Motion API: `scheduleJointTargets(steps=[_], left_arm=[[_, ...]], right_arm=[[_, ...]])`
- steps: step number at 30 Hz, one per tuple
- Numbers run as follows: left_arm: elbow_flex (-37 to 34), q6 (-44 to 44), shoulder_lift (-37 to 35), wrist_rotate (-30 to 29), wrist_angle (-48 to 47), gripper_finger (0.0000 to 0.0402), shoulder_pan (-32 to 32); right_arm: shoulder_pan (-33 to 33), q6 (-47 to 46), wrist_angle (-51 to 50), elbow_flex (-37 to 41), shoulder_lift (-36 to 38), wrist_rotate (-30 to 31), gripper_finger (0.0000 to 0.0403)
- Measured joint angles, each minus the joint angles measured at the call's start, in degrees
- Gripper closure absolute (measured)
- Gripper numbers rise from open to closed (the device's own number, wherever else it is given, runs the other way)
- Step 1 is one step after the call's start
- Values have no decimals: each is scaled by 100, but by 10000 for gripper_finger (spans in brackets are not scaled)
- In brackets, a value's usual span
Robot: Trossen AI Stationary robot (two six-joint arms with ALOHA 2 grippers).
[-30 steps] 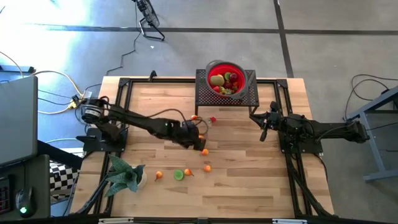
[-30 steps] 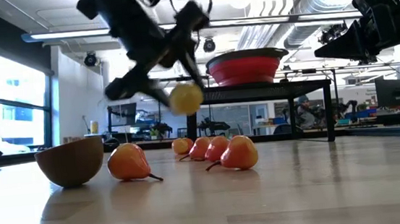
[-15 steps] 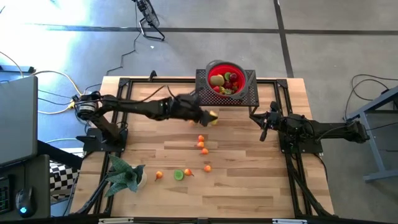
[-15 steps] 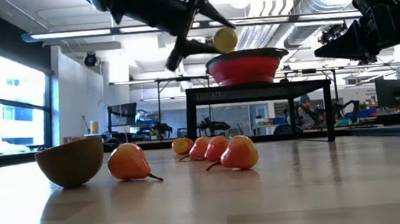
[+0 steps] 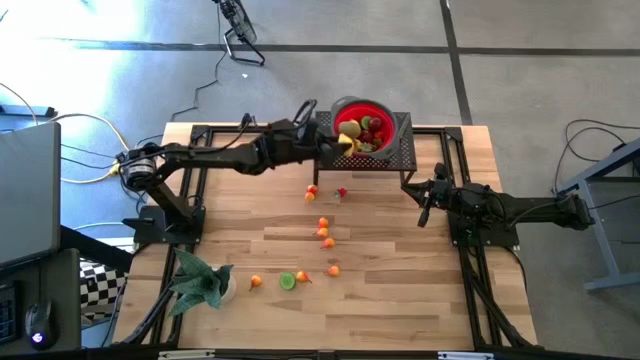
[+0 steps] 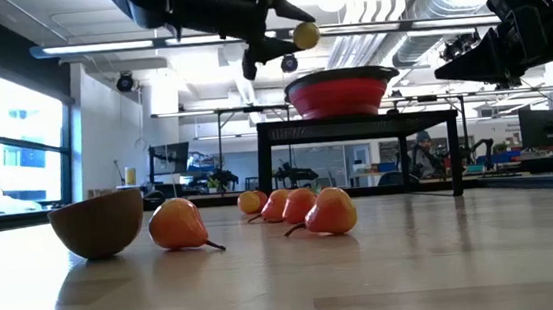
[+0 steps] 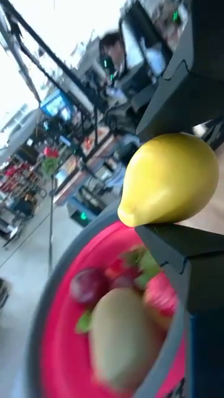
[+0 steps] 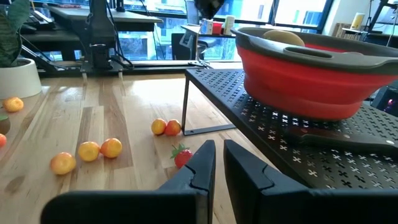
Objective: Pick & Place Fruit
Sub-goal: Put the lemon into the strainer on the shelf
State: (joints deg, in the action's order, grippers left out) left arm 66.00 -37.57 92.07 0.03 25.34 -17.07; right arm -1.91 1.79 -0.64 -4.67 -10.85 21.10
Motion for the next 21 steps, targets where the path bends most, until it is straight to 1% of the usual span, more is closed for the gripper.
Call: scheduleJointTargets(steps=[4,8,11,17,21], left_arm=[[643,514,28,-224,-831,185,-109],[1489,1168,240,-780,-2008,185,-184],[2154,1381,477,-890,-2568,185,-324],[3045,1722,1185,-866,-2704,185,-525],[3388,1826,1551,-812,-2682,185,-575]], right_arm=[[0,1,2,0,0,0,377],[0,7,4,0,0,4,377],[0,44,4,0,0,29,377],[0,126,0,0,0,27,377],[2,129,1,0,0,21,377]])
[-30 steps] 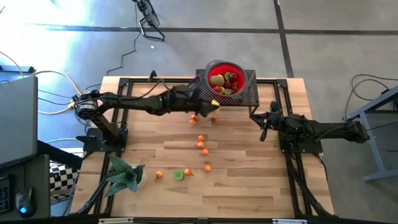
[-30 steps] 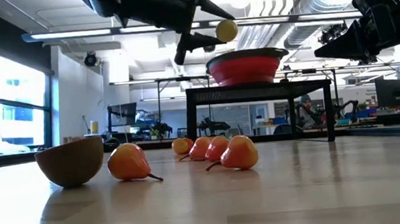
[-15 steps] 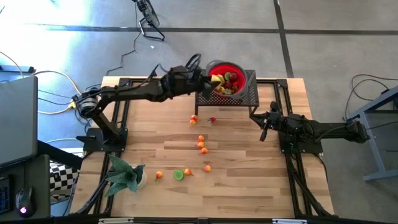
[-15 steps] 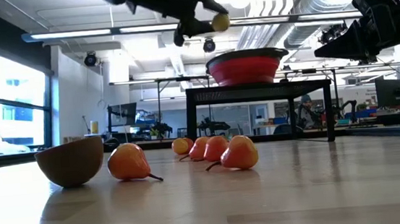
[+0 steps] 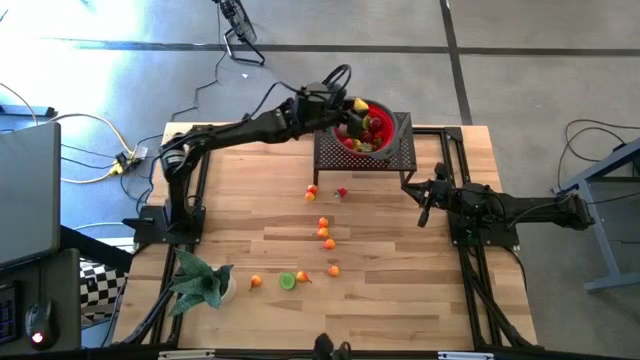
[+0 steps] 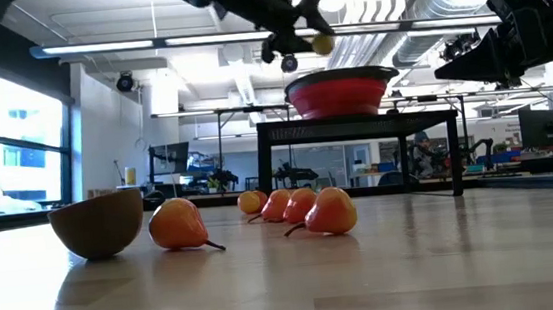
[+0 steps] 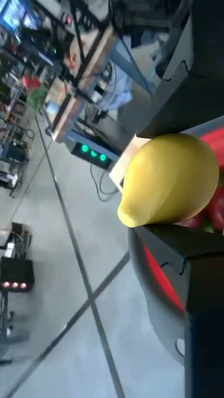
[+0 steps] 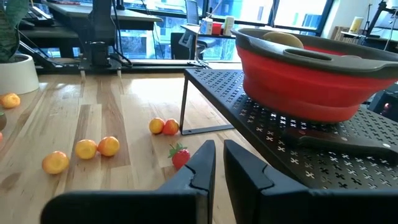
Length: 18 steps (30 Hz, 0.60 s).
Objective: Pick & Place Fruit
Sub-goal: Put the lemon into the strainer on the shelf
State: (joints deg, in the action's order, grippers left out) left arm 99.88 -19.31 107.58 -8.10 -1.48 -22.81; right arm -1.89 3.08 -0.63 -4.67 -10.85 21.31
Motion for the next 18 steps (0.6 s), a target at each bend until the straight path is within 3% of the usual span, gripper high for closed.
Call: scheduleJointTargets(steps=[18], left_arm=[[72,744,587,-1051,-21,185,-8]], right_arm=[[0,19,-3,0,0,-19,377]])
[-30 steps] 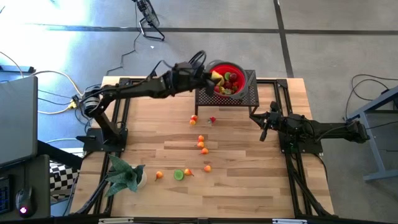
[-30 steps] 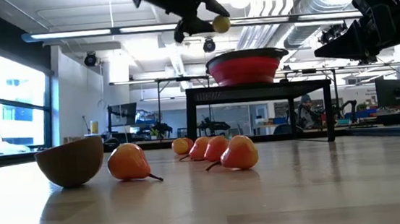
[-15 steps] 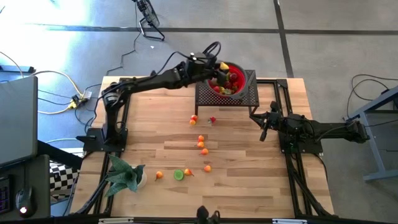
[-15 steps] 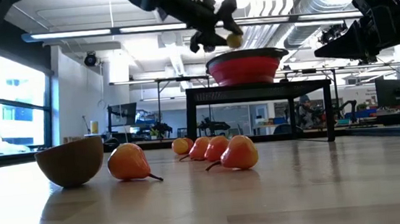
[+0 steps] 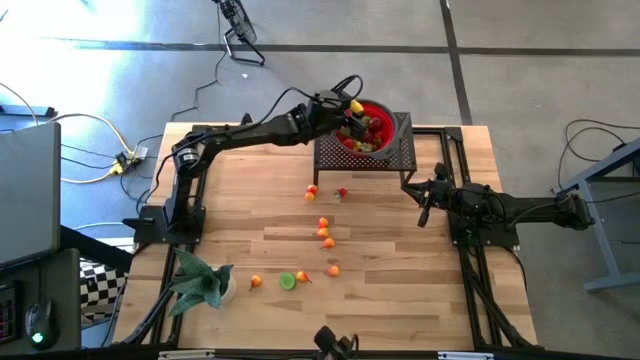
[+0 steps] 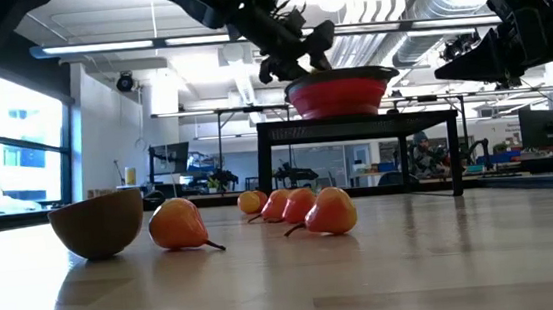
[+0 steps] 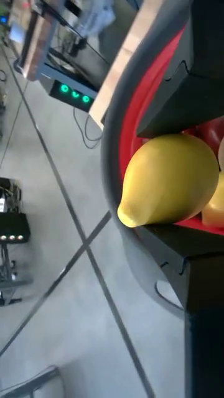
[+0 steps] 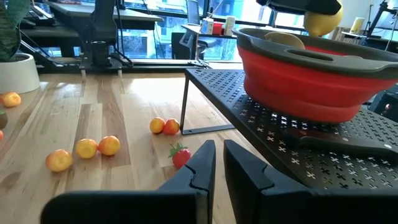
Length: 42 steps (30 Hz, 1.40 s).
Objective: Pick & Place Fruit
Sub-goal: Put the lemon into the strainer on the shelf, then put the strawberry into the strainer on the shelf
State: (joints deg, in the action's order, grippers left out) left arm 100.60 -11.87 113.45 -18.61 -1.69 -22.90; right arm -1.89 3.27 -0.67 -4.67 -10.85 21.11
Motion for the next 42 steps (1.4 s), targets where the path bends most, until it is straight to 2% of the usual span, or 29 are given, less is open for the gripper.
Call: scheduleJointTargets(steps=[6,14,23,27,36,39,42], left_arm=[[0,541,0,2,20,185,2],[0,543,0,52,-76,181,2],[0,541,0,126,-98,112,2],[-1,539,0,245,-87,96,2],[-3,415,-234,341,-18,94,4],[-7,412,-399,437,-337,97,4],[-7,423,-596,469,-811,117,20]], right_arm=[[0,0,-2,0,0,-1,377],[0,0,-3,0,0,-1,377],[0,0,-4,0,0,-1,377],[0,0,-4,0,0,-1,377],[0,0,-4,0,1,-5,377],[0,-32,-4,0,2,-12,377],[0,-48,-32,0,2,-34,377]])
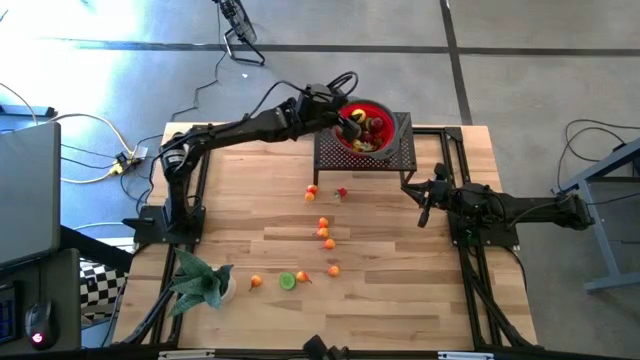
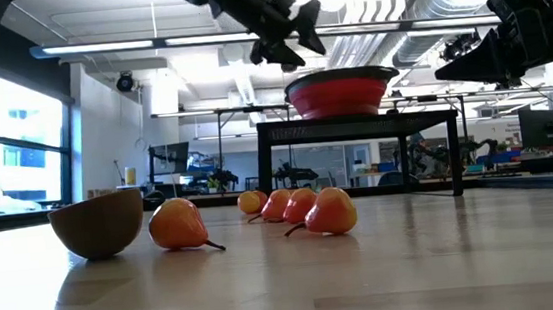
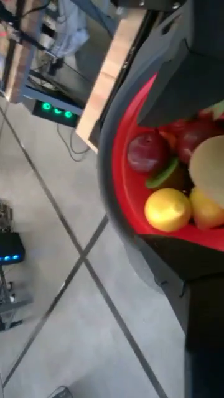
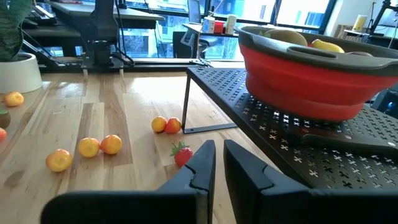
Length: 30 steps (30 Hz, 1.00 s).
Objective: Pick & Place Fruit
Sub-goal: Put the strawberry into the strainer on the shelf
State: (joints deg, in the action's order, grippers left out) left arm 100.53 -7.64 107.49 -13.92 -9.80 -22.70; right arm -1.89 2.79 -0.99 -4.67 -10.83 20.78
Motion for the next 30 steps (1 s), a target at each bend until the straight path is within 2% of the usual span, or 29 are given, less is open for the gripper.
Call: scheduleJointTargets(steps=[4,8,16,19,24,30], left_arm=[[0,-47,-198,-2,-697,168,126],[-43,86,-204,-15,-753,224,525],[-618,329,-268,-508,-634,330,1211],[-1007,292,-330,-532,-56,362,1365],[-1821,290,-514,-503,740,397,1509],[-2694,295,-1001,-451,1539,397,1615]], right_arm=[[1,-9,-43,0,0,1,377],[0,-13,-53,0,0,7,377],[0,-163,-53,0,0,4,377],[0,-292,-53,0,0,1,377],[0,-297,-51,0,0,2,377],[1,-299,-39,0,0,-25,377]])
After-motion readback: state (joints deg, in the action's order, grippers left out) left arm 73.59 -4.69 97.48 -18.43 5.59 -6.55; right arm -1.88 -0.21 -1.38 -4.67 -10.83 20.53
